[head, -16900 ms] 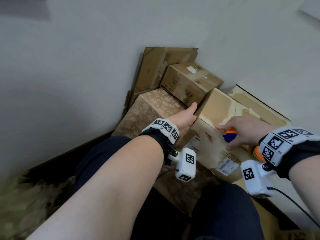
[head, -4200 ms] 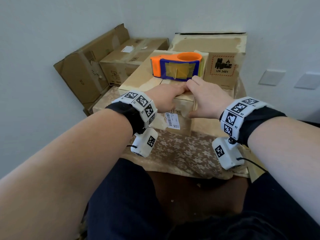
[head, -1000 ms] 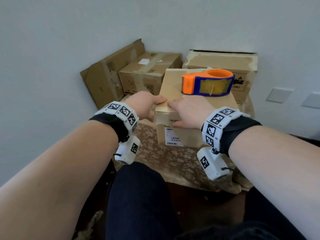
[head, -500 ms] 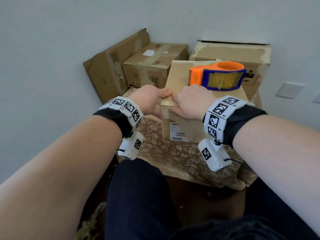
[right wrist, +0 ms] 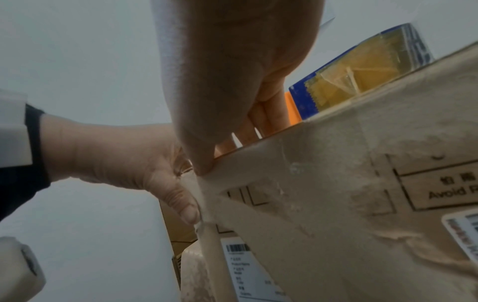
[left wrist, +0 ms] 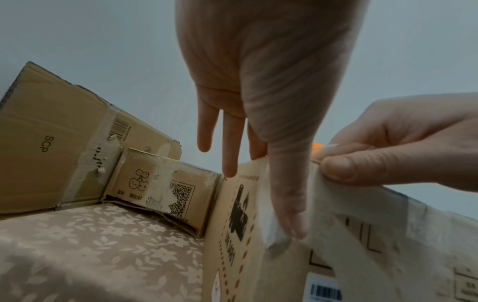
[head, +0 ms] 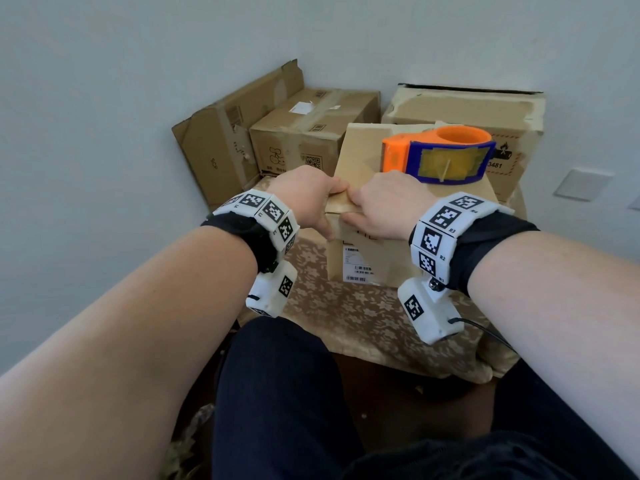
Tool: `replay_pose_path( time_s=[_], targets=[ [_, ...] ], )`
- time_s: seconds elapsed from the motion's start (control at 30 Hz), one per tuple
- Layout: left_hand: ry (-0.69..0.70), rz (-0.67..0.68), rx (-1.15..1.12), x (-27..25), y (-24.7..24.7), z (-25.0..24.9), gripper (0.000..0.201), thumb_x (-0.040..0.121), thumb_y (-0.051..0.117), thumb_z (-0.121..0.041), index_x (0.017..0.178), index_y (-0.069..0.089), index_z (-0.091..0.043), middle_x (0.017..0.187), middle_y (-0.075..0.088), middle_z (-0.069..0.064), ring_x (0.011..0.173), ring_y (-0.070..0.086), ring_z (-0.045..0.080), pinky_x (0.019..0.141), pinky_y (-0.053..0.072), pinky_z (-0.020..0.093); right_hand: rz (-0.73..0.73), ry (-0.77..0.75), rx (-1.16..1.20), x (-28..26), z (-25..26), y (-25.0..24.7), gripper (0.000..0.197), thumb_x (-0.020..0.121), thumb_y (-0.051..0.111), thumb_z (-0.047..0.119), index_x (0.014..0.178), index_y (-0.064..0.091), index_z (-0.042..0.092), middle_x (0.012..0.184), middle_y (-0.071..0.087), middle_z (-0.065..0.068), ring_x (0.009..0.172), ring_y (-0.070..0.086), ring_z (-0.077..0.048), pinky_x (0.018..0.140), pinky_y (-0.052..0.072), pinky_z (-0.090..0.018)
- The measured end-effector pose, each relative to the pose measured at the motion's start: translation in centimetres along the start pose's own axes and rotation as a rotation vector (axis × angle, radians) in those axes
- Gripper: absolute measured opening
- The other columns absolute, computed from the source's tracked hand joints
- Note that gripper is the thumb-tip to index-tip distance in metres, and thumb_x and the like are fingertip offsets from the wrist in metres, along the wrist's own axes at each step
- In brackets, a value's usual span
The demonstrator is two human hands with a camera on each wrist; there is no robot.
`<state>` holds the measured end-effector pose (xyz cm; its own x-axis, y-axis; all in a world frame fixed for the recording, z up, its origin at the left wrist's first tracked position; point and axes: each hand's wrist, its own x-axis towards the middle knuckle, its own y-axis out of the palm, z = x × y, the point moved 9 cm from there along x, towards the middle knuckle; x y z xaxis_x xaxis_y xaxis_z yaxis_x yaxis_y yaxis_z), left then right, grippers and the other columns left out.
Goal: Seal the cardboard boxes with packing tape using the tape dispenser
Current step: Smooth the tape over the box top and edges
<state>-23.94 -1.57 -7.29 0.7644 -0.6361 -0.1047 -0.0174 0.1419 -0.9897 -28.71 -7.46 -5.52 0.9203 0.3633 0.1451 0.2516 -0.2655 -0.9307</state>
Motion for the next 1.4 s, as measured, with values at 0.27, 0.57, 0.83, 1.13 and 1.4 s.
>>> replay_pose_path(
  time_s=[0.27,0.57,0.83,1.13,1.4],
  targets=[
    [0.061,0.094,-0.066,-0.7,0.5,0.4,0.096,0.075,0.072,-0.05,0.152,0.018,-0.026,0.155,0.028,-0.008,0.129,0.046,0.02,0.107,0.035,0.032,-0.004,0.009,0.028,0.0,-0.1,0.0,0.055,0.097,0.032,0.052,0.11,0.064,0.01,0.092,0.064,-0.01,0.088,0.061,-0.028,0.063,0.037,-0.031],
    [0.05,0.061,-0.092,-0.8,0.4,0.0,0.088,0.082,0.063,-0.054,0.152,0.017,-0.026,0.153,0.033,-0.003,0.124,0.049,0.022,0.105,0.036,0.032,0.027,0.046,0.059,-0.1,-0.3,0.0,0.057,0.097,0.031,0.054,0.109,0.065,0.009,0.084,0.058,-0.008,0.08,0.054,-0.025,0.063,0.038,-0.031],
    [0.083,0.121,0.003,-1.4,0.2,-1.5,0.08,0.094,0.051,-0.043,0.153,0.005,-0.014,0.16,0.011,0.001,0.138,0.034,0.026,0.108,0.03,0.034,0.064,0.049,0.044,-0.2,-0.2,-0.1,0.058,0.097,0.03,0.052,0.109,0.065,0.008,0.089,0.063,-0.01,0.079,0.053,-0.024,0.063,0.036,-0.032],
    [0.18,-0.042,0.196,-1.7,0.6,-1.5,0.07,0.097,0.025,-0.055,0.153,0.009,-0.015,0.158,0.016,-0.002,0.125,0.048,0.022,0.099,0.041,0.04,0.117,0.058,0.059,-0.6,-0.3,-0.1,0.062,0.095,0.028,0.059,0.114,0.062,0.01,0.092,0.064,-0.009,0.077,0.046,-0.021,0.066,0.031,-0.031],
    [0.234,-0.093,0.352,-2.3,0.7,-2.2,0.058,0.102,0.016,-0.043,0.153,0.002,-0.019,0.16,0.014,-0.002,0.146,0.018,0.018,0.117,0.012,0.042,0.206,0.084,0.145,-1.4,-1.5,1.2,0.06,0.09,0.044,0.06,0.125,0.057,0.013,0.103,0.065,-0.007,0.095,0.057,-0.024,0.069,0.042,-0.031]
  ],
)
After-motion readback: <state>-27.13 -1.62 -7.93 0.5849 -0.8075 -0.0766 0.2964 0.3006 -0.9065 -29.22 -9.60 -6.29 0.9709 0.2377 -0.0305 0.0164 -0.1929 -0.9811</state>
